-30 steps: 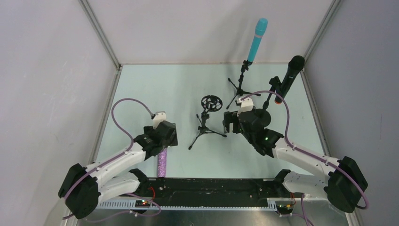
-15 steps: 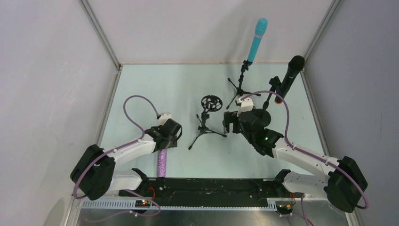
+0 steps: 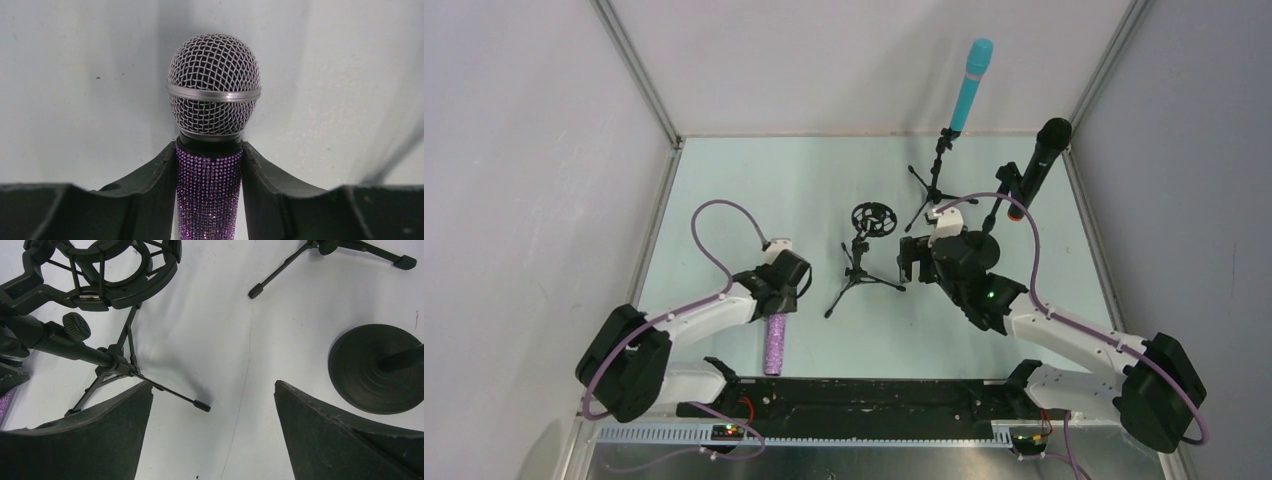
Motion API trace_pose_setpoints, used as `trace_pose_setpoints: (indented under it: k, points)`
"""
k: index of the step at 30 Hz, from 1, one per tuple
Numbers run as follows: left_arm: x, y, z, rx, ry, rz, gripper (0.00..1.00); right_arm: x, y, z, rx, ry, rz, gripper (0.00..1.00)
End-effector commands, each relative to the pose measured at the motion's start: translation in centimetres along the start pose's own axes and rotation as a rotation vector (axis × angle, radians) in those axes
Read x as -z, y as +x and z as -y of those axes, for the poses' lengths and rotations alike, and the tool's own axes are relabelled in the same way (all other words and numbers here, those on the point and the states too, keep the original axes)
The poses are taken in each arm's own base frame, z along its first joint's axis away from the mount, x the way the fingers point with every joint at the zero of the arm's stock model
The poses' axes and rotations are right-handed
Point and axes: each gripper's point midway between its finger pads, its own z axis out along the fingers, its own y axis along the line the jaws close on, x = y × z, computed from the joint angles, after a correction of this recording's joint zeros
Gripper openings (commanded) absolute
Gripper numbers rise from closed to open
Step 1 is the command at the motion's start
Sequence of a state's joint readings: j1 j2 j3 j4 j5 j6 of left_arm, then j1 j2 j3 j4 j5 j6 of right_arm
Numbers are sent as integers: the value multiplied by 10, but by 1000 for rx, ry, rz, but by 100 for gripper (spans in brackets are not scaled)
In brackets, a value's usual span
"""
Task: Attach the microphones to the stand
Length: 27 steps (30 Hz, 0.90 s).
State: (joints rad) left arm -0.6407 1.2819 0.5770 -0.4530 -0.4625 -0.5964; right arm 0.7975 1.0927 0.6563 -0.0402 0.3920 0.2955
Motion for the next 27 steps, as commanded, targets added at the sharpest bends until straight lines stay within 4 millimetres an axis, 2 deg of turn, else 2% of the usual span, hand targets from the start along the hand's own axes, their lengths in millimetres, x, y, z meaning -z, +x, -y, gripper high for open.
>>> trace_pose_setpoints:
  k: [1,4,7,9,12,15,19,24,27]
  points:
    - [23,-42,19,11,134,138,19,6,-15,-3,-24,-11,53,96]
    - [55,-71,31,-7,260,253,3,11,-23,-4,-23,-25,78,95]
    - [88,-95,39,-30,376,360,0,16,-30,-6,-15,-43,101,95]
    - [112,-111,40,-21,436,439,0,23,-46,-11,-27,-80,158,95]
    - [150,-132,41,-2,527,552,0,33,-59,-18,-21,-135,200,95]
    - [179,-144,44,2,608,627,0,50,-75,-33,-18,-240,249,95]
    - [226,-159,54,0,773,732,1,74,-94,-55,-24,-393,310,96]
    - [285,-172,71,31,1037,895,2,105,-109,-86,-4,-604,356,96]
    - [312,-180,71,103,1148,991,2,123,-116,-107,6,-744,367,96]
